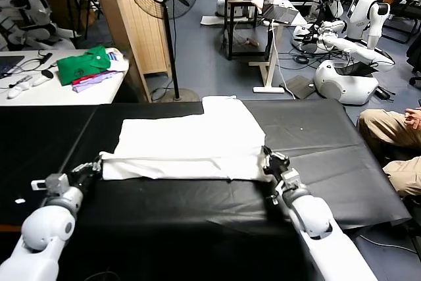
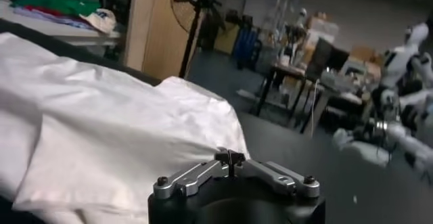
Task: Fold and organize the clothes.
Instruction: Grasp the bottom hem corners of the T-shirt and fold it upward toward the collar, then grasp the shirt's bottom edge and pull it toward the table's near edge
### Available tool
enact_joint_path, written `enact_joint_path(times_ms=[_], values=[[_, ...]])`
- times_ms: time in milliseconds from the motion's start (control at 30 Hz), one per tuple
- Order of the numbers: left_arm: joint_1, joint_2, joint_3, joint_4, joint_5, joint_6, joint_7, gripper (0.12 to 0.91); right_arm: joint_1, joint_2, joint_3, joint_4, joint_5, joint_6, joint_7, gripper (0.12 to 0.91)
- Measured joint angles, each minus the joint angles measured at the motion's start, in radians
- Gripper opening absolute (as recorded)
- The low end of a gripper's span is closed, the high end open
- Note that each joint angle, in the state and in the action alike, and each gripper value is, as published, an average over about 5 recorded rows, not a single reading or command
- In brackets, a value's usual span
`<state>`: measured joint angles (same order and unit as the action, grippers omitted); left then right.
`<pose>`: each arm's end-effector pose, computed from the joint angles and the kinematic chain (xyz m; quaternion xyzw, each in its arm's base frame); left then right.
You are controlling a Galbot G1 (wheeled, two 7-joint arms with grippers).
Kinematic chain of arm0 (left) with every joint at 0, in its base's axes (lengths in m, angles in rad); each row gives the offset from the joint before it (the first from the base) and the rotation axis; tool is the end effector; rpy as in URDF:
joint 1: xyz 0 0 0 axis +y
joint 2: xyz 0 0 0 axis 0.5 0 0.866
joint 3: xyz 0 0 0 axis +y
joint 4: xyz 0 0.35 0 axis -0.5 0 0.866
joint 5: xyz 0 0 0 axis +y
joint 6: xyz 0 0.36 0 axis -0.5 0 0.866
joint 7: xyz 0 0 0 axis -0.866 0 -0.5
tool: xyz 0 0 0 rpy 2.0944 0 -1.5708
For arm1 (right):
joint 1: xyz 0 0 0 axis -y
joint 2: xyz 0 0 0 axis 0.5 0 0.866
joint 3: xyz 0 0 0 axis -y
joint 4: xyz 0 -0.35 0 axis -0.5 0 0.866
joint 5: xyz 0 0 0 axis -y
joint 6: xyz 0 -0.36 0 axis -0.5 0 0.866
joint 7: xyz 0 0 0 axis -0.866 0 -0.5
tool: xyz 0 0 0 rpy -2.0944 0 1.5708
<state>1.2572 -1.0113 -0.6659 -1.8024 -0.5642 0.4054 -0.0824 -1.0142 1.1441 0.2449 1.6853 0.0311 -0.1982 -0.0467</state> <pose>0.2975 0.1840 -0.2681 0.0395 -0.9844 -0.0131 0.1709 0.3543 -0.0383 -0.3104 0.1480 -0.9664 0.2009 0.0612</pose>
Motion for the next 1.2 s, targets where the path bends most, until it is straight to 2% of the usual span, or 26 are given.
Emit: enact_joint_path(times_ms=[67,133,367,467,567,667,800,900,1000,1200], values=[[-0.008,-0.004,0.005,0.004,0.005,0.003,-0.003,0.149,-0.018,-0.003,0.008,0.019,0.024,-0.016,-0.004,0.245],[-0.012,-0.008,0.007,0.006,0.010,0.004,-0.003,0.201,-0.047,-0.004,0.020,0.048,0.050,-0.035,0.001,0.361],[0.001,-0.015,0.005,0.005,0.014,0.004,0.002,0.586,-0.174,0.003,0.074,0.180,0.154,-0.119,0.032,0.725],[0.015,-0.019,-0.002,-0.002,0.007,0.006,0.007,0.727,-0.218,0.008,0.090,0.222,0.190,-0.154,0.039,0.788],[0.036,-0.021,-0.013,-0.011,-0.024,0.024,0.010,0.788,-0.246,0.016,0.097,0.238,0.214,-0.180,0.047,0.797],[0.059,-0.018,-0.028,-0.015,-0.077,0.050,0.015,0.797,-0.260,0.025,0.098,0.241,0.229,-0.196,0.051,0.790],[0.080,-0.010,-0.046,-0.012,-0.152,0.076,0.034,0.798,-0.267,0.038,0.096,0.243,0.232,-0.212,0.056,0.722],[0.084,-0.009,-0.052,-0.003,-0.184,0.097,0.049,0.743,-0.271,0.047,0.095,0.241,0.234,-0.219,0.059,0.653],[0.087,-0.011,-0.054,0.008,-0.207,0.110,0.061,0.612,-0.274,0.056,0.094,0.237,0.235,-0.223,0.062,0.545],[0.087,-0.017,-0.051,0.019,-0.193,0.101,0.059,0.294,-0.282,0.066,0.093,0.238,0.253,-0.245,0.088,0.211]])
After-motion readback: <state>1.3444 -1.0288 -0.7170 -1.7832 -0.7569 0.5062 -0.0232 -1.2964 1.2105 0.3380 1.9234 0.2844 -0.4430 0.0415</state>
